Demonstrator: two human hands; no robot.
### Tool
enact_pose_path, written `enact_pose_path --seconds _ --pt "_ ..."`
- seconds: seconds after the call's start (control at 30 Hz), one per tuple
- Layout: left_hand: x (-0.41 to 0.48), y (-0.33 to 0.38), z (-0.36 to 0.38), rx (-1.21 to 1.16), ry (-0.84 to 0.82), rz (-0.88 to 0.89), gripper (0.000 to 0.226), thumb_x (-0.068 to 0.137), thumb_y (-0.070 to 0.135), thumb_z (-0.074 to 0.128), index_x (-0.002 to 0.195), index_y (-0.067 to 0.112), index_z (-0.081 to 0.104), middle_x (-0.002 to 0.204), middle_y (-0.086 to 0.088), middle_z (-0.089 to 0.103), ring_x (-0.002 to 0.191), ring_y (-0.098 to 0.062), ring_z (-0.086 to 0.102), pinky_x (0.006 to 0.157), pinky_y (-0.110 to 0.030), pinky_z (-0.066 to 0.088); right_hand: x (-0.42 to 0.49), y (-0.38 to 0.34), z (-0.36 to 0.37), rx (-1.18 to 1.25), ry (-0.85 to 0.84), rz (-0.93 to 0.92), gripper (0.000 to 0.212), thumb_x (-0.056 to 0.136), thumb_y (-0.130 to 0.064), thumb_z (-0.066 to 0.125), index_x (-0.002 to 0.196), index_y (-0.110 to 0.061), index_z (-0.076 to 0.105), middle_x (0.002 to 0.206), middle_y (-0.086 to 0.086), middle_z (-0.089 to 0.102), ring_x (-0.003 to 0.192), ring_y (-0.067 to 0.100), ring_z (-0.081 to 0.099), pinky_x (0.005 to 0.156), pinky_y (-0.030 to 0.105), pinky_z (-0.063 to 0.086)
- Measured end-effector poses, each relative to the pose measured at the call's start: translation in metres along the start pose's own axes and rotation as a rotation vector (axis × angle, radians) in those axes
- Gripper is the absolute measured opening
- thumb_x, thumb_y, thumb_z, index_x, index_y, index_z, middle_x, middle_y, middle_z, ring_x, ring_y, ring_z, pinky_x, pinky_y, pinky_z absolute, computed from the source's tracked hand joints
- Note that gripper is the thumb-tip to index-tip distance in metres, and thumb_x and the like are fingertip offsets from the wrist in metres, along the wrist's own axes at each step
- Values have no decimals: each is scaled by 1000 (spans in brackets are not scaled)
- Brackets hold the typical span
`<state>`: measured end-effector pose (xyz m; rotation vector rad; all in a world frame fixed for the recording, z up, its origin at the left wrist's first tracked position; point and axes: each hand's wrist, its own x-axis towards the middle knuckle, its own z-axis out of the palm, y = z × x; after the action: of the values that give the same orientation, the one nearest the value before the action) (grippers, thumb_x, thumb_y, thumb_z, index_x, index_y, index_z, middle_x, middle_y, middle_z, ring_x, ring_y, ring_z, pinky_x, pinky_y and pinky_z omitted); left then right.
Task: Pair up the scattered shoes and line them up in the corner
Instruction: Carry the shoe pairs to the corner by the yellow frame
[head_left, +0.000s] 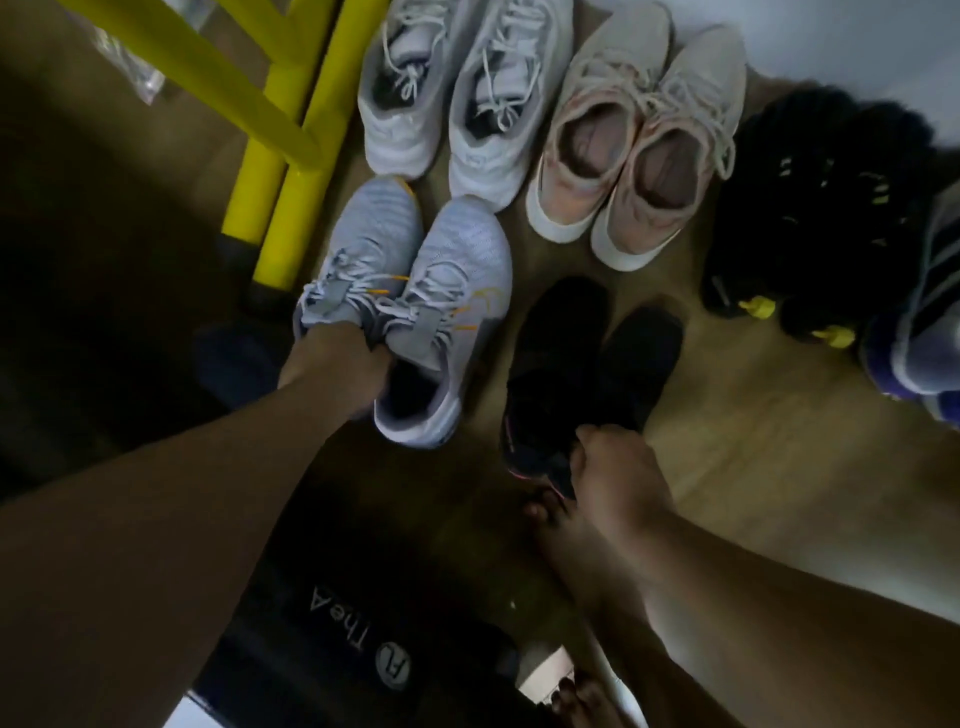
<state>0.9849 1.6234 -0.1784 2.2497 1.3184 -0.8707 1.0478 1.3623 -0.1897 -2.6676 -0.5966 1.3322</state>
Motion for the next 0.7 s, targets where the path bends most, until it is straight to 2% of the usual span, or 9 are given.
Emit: enact_pose_path --seconds 0.13,0.2,0.23,0.3,0.33,0.4,0.5,0.6,0.7 --pt "7 -11 21 -73 23 -28 36 92 27 56 123 9 57 131 -20 55 118 -44 52 94 -43 43 5 -14 14 -23 7 -125 10 97 -22 53 100 -15 60 97 4 60 88 23 62 64 26 35" --pt "8 -11 22 -102 8 -68 36 94 29 53 124 10 59 130 -21 56 117 -43 52 92 -41 43 11 -19 18 25 30 -142 21 101 -25 43 99 -14 60 95 6 62 88 23 63 63 26 35" --pt "8 -11 22 -89 -24 -58 34 96 30 50 121 9 60 128 -20 58 117 -42 53 92 -40 43 14 -21 19 41 14 -144 26 103 -27 39 103 -12 61 98 8 62 91 24 62 65 28 36" --pt "-1 -13 19 -36 -63 -12 29 98 33 49 108 9 61 120 -18 62 114 -39 55 88 -36 42 14 -26 19 36 -79 -125 33 104 -31 37 125 -12 55 114 11 59 106 27 57 76 32 43" --pt "-7 -15 18 -27 -55 3 26 96 34 52 104 11 59 117 -17 63 112 -39 56 87 -36 43 12 -27 17 32 -127 -100 39 104 -32 38 137 -13 48 124 12 56 115 27 53 84 33 44" --pt "-26 -19 12 -43 -28 7 29 91 37 57 108 13 58 117 -17 63 112 -40 56 89 -39 45 -2 -28 7 71 -165 -58 51 103 -35 40 150 -17 32 138 11 47 126 27 47 96 33 42" --pt "-79 -19 -4 27 -40 48 38 91 45 54 117 17 57 126 -14 60 117 -38 55 94 -43 46 -45 -29 -23 138 -152 -34 55 103 -34 41 154 -19 25 146 11 39 130 25 45 100 32 40" --pt "-158 -6 -39 21 -84 91 47 91 50 49 129 22 51 134 -11 54 121 -36 53 97 -43 44 -103 -40 -74 183 -140 -27 55 102 -32 42 152 -17 27 142 13 45 129 26 46 100 32 40" --pt "-235 18 -93 -60 -120 100 58 85 58 38 123 18 53 127 -15 58 118 -39 55 96 -44 47 -162 -57 -139 176 -40 -89 52 100 -30 44 149 -16 35 135 15 54 126 29 50 100 34 41"
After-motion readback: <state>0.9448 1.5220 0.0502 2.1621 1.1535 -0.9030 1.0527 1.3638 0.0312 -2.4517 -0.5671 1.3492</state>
